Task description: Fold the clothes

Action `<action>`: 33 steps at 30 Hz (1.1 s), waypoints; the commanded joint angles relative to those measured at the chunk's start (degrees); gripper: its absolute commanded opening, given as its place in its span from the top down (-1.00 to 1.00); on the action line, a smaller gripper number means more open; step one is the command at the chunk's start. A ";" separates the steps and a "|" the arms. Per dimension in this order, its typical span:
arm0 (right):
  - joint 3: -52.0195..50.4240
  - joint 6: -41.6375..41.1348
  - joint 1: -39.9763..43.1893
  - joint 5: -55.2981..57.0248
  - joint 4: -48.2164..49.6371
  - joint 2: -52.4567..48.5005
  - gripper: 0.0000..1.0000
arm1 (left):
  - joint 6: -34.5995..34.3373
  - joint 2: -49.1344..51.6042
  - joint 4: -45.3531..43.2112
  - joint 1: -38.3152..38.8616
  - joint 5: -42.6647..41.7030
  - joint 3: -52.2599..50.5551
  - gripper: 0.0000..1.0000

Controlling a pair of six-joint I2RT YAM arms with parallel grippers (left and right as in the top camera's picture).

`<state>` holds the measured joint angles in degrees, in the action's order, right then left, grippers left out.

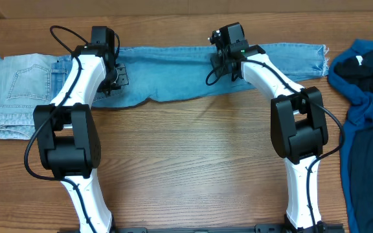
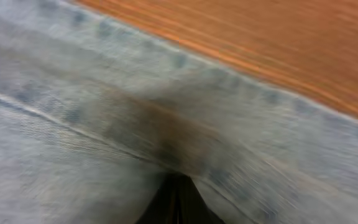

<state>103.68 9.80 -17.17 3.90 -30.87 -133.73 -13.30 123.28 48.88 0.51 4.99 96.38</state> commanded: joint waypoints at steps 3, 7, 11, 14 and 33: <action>-0.04 -3.02 1.60 3.06 1.68 -0.17 0.92 | 0.85 1.14 -0.11 0.04 -0.07 0.83 0.92; 1.81 -2.97 0.42 -0.83 -6.80 -0.11 0.92 | 0.83 1.14 -0.11 0.04 -0.09 0.83 0.92; 1.84 -4.13 -0.63 -2.75 -10.25 0.13 0.92 | 0.55 1.14 -0.09 0.04 -0.09 0.83 0.92; 1.84 -4.92 -0.61 -5.16 -11.06 0.33 0.90 | 0.42 1.14 -0.09 0.07 -0.09 0.83 0.92; -1.73 -5.40 6.32 0.59 10.64 -0.13 0.92 | 0.44 1.14 0.28 0.04 0.13 0.83 0.92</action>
<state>101.97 4.69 -11.09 3.44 -23.51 -133.73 -13.30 123.57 49.12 0.51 4.99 96.38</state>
